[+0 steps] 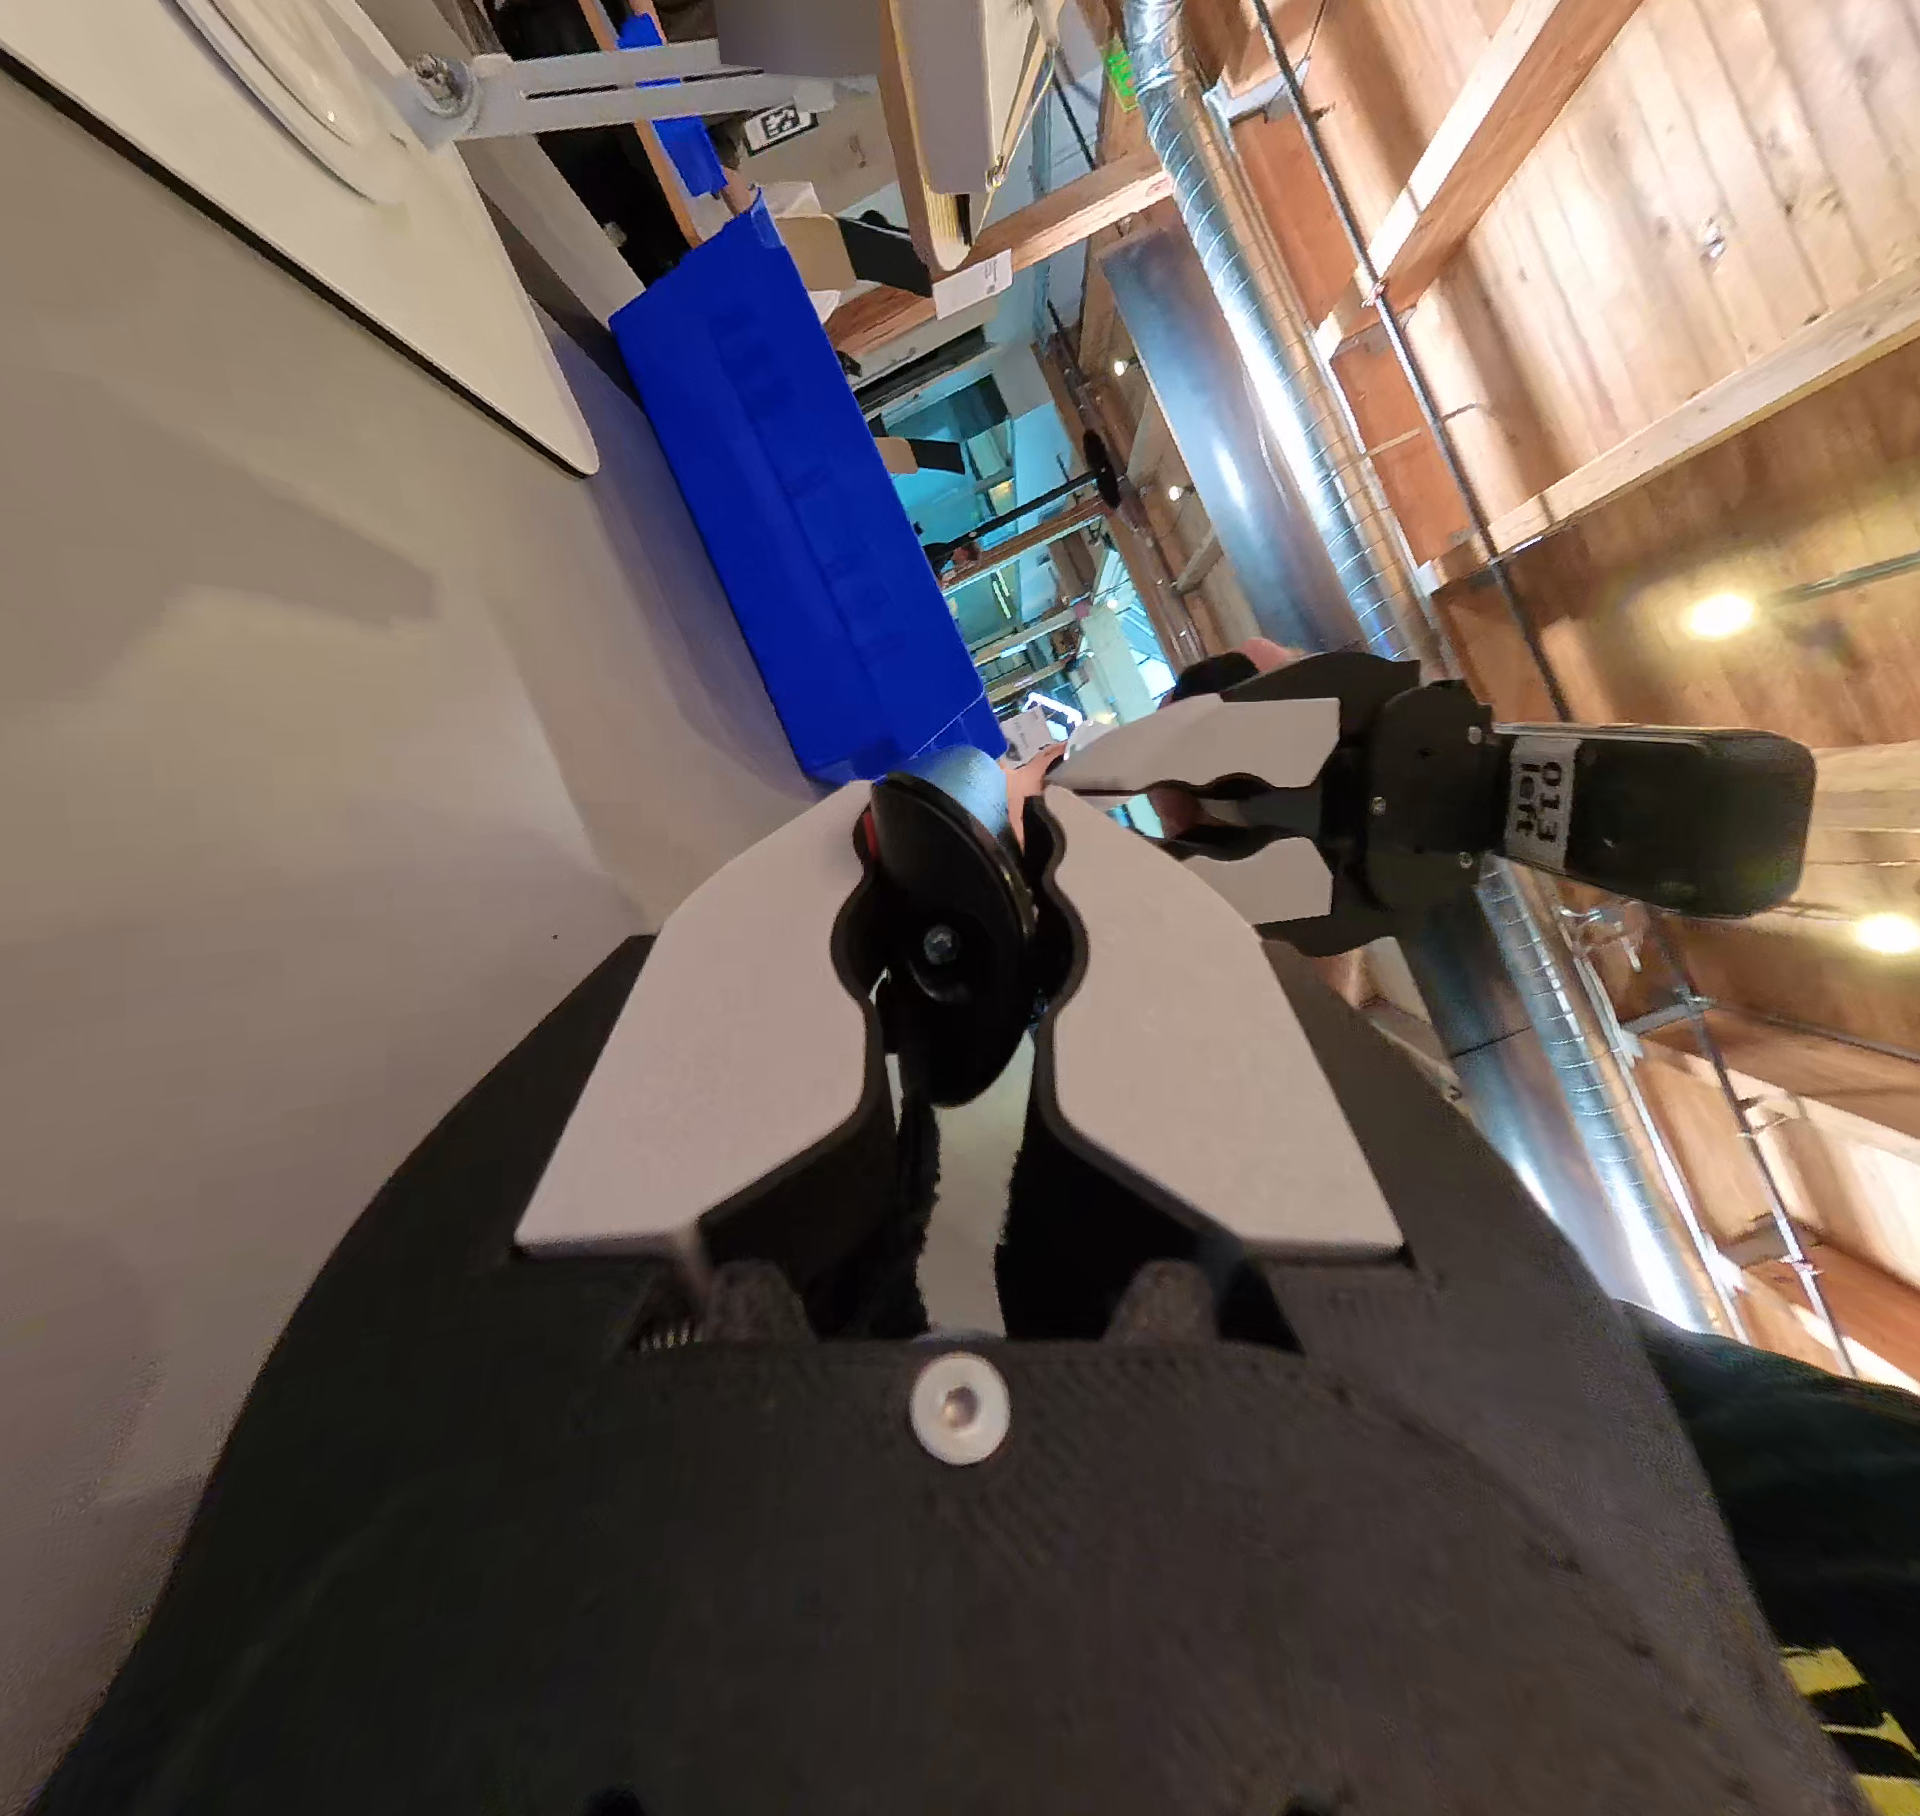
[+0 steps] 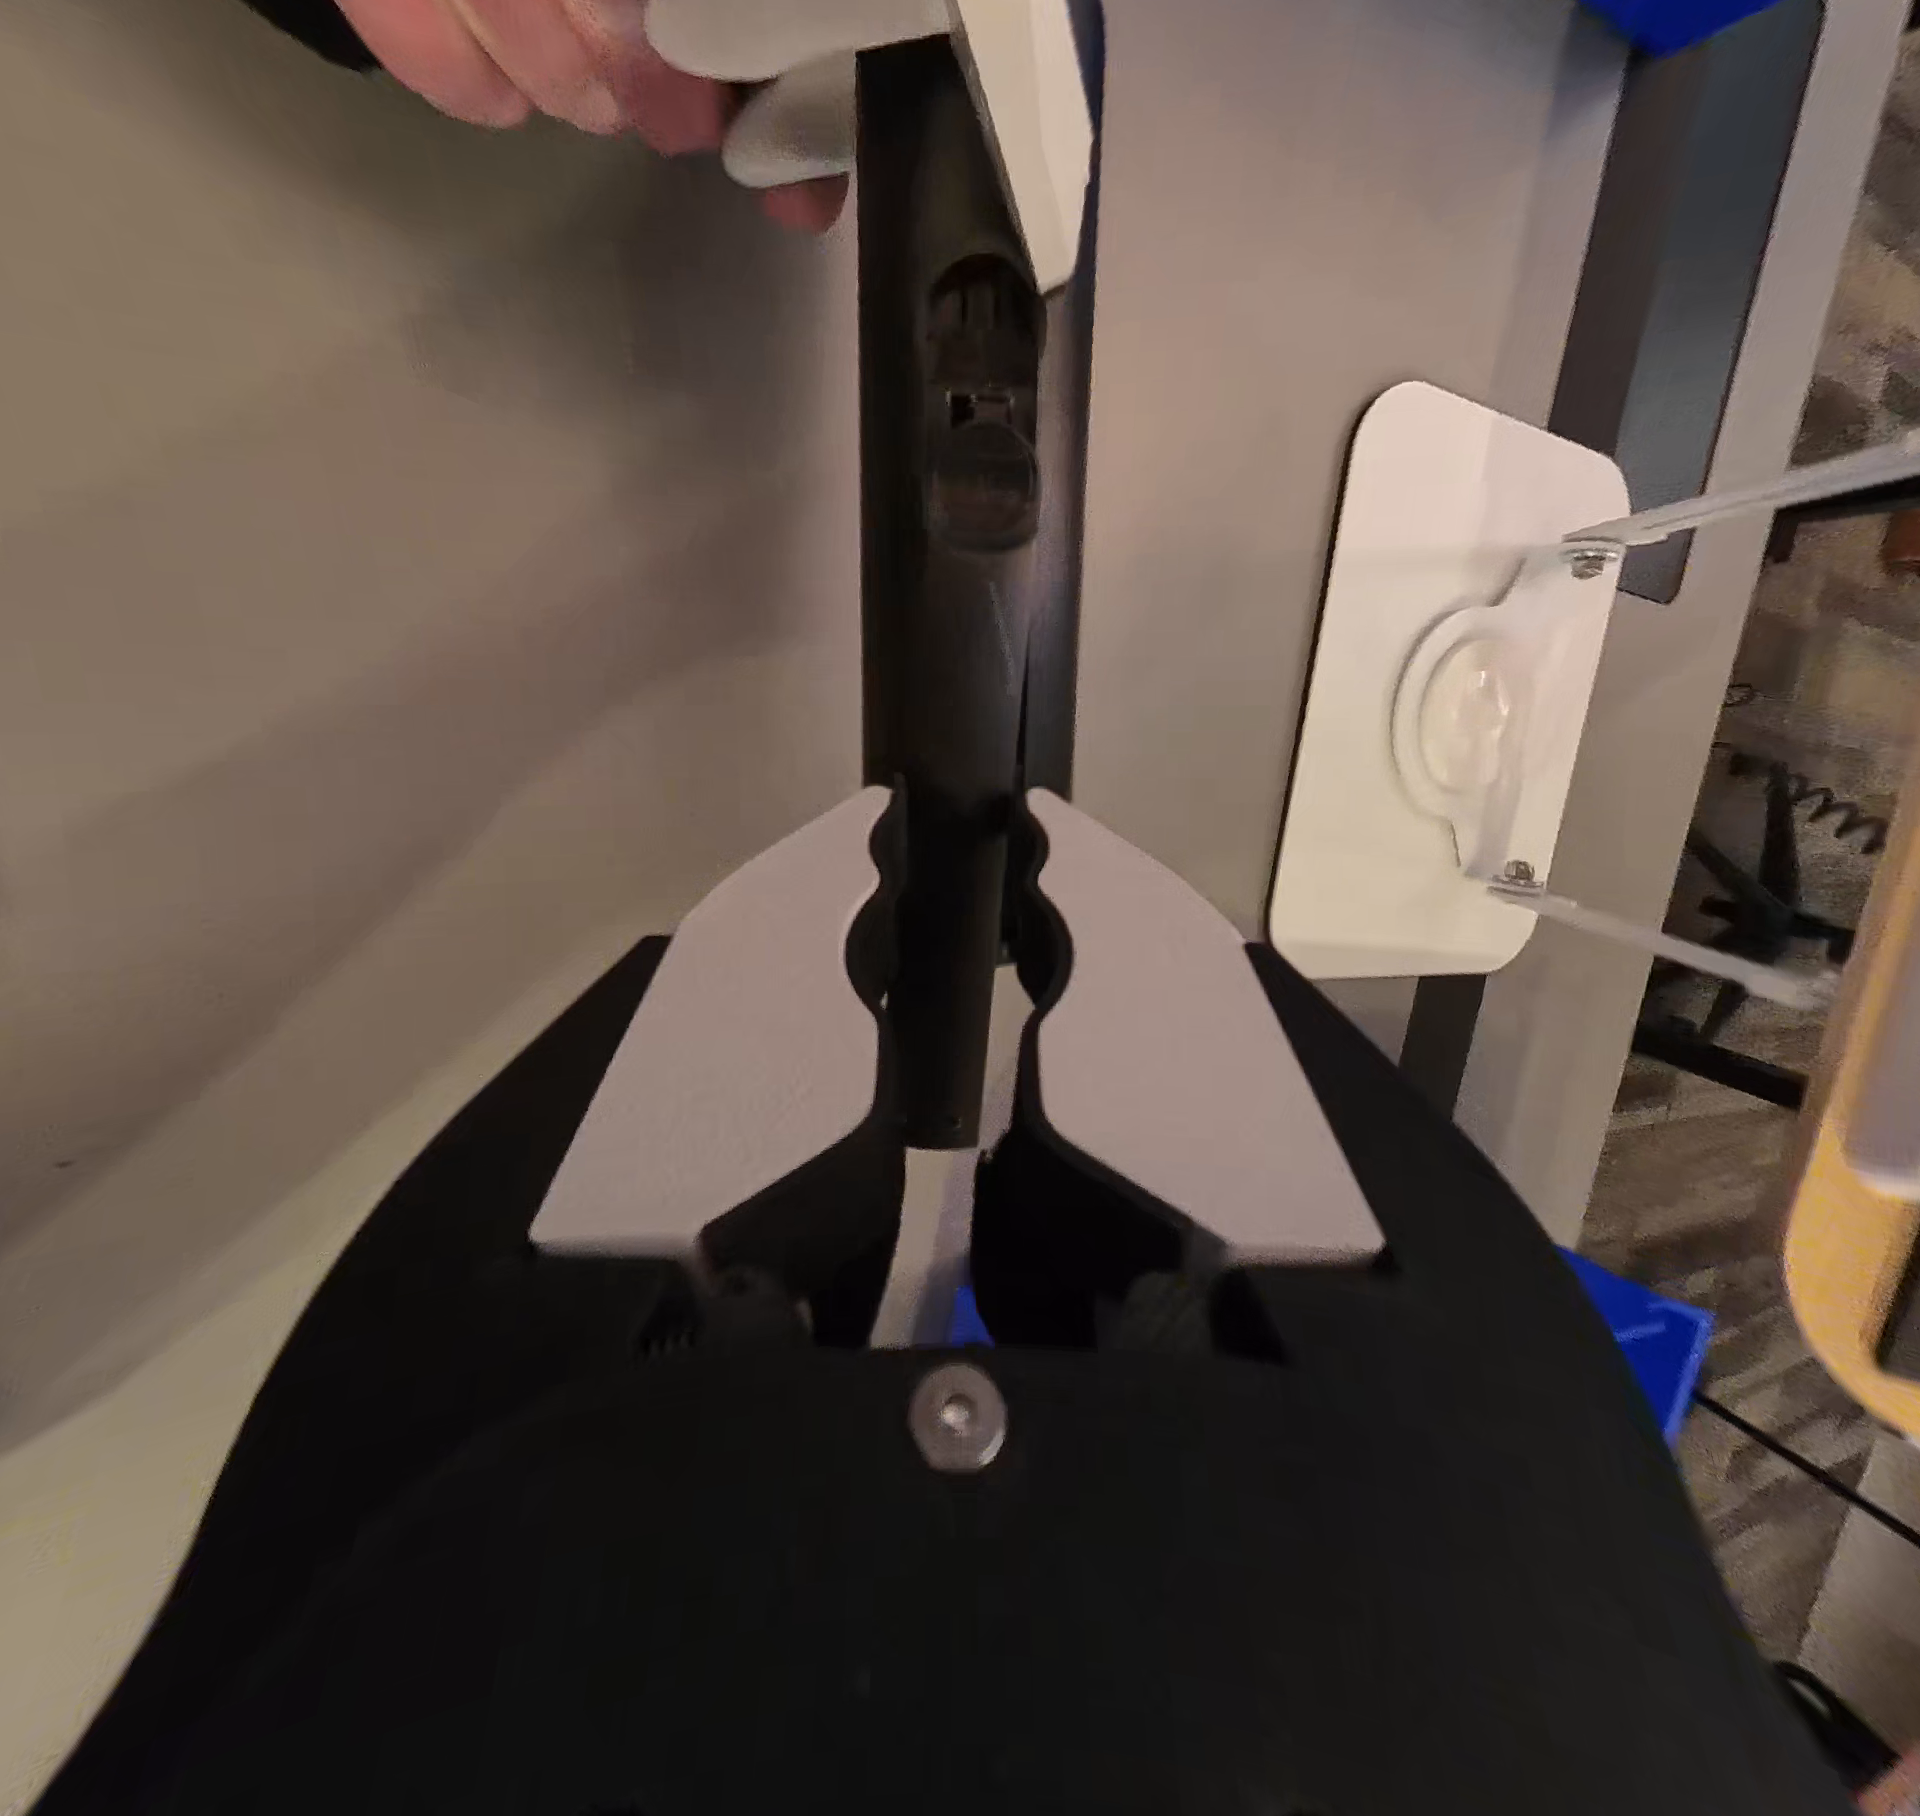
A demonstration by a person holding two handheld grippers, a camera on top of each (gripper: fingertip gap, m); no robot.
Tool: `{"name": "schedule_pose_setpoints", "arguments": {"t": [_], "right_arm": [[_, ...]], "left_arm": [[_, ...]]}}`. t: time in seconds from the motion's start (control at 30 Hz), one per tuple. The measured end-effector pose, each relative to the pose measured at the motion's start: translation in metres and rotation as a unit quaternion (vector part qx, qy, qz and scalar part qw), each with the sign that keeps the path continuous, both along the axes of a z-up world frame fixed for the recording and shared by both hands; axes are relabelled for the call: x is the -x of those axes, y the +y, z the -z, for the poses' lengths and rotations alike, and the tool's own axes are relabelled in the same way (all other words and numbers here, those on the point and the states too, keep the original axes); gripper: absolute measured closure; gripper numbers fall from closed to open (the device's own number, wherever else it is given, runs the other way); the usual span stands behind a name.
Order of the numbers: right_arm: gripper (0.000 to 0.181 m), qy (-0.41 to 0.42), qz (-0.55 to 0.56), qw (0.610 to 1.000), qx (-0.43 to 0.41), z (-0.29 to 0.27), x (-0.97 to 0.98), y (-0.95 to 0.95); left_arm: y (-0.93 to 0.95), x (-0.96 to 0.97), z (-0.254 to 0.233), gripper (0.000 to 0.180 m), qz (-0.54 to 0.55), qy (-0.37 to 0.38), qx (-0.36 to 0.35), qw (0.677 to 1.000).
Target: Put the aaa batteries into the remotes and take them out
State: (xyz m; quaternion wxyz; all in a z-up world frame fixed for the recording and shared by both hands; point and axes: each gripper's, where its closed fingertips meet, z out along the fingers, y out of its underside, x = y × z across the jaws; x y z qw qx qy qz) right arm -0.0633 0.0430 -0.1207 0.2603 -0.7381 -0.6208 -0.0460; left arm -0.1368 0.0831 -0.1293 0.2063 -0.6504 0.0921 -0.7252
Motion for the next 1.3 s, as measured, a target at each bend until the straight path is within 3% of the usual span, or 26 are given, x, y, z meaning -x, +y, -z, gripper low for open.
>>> {"name": "schedule_pose_setpoints", "arguments": {"t": [0.3,0.6,0.9,1.3], "right_arm": [[0.162,-0.058,-0.038,0.997,0.021,0.005,0.008,0.018],[0.162,-0.056,-0.050,0.995,0.069,0.004,0.018,0.012],[0.162,-0.064,0.005,0.992,0.106,0.007,0.020,0.014],[0.151,-0.080,0.007,0.993,0.091,0.006,0.022,0.021]], "left_arm": [[0.004,0.001,0.001,0.156,-0.003,-0.023,0.038,0.999],[0.008,0.004,-0.001,0.156,-0.008,-0.040,0.053,0.998],[0.009,0.005,0.000,0.156,-0.014,-0.035,0.055,0.998],[0.011,0.006,0.002,0.156,-0.020,-0.043,0.069,0.996]]}}
